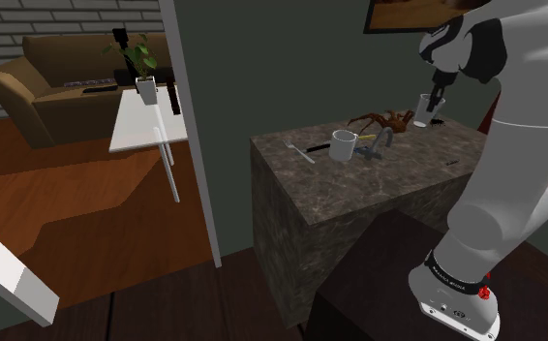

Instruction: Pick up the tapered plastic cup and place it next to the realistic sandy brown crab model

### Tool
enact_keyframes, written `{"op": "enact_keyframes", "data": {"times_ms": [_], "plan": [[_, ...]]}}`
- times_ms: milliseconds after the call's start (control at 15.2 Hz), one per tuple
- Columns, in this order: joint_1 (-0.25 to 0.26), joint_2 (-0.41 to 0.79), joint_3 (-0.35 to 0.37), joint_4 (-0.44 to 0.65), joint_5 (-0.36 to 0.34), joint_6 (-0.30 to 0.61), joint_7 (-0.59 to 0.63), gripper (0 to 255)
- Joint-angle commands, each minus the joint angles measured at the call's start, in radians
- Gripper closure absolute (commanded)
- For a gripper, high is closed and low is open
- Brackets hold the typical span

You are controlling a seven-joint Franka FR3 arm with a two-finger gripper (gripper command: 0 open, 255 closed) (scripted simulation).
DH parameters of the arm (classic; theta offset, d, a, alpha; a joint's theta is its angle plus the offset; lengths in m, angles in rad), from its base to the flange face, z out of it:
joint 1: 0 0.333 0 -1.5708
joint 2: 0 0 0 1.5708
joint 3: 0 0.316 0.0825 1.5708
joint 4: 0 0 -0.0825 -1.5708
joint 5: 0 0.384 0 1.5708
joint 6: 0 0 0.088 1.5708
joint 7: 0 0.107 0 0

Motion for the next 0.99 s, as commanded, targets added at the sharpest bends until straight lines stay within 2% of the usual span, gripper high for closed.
{"op": "enact_keyframes", "data": {"times_ms": [0,924], "plan": [[-0.003,0.011,0.004,-0.016,0.01,0.024,-0.005,255],[-0.028,0.086,0.041,-0.121,0.085,0.184,-0.051,255]]}}
